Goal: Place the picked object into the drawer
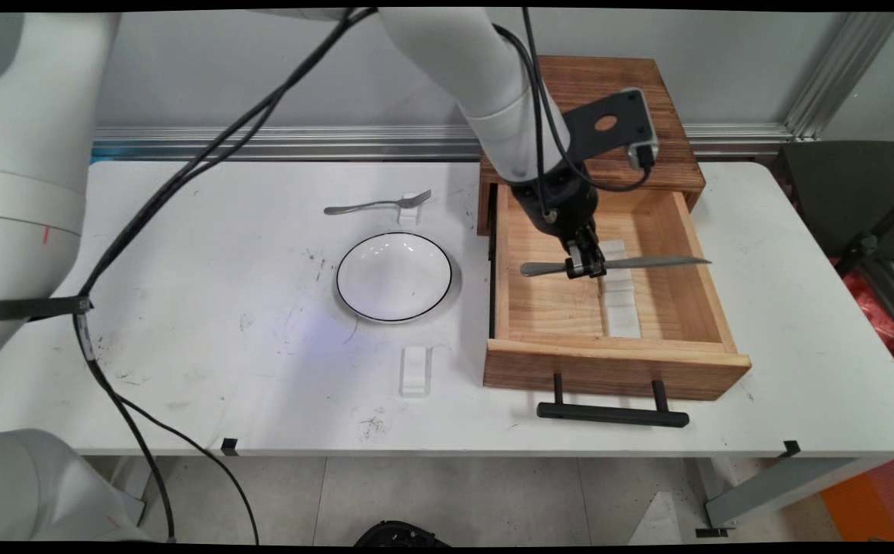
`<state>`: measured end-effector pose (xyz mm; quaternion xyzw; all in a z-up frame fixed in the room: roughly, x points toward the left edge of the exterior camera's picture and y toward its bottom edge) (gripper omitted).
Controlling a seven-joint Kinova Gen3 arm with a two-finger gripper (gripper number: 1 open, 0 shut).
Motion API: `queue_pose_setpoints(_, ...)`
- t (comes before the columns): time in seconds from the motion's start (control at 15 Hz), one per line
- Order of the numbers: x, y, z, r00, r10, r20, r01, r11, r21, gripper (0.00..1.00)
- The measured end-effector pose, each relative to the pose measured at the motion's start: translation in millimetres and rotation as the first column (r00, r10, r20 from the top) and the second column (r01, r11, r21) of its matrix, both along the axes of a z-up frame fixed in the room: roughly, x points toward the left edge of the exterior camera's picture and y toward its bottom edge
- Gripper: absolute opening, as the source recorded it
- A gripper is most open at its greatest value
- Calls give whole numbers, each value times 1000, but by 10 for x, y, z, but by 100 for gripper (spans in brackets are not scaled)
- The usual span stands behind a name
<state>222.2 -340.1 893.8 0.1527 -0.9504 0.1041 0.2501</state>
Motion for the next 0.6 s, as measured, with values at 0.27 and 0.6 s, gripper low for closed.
queue_pose_setpoints(0.27,-87,-38,-138,1000,-7,7,7,1000,7,0)
queue_pose_setpoints(0.6,-130,-53,-307,1000,15,2,-15,1000,25,0)
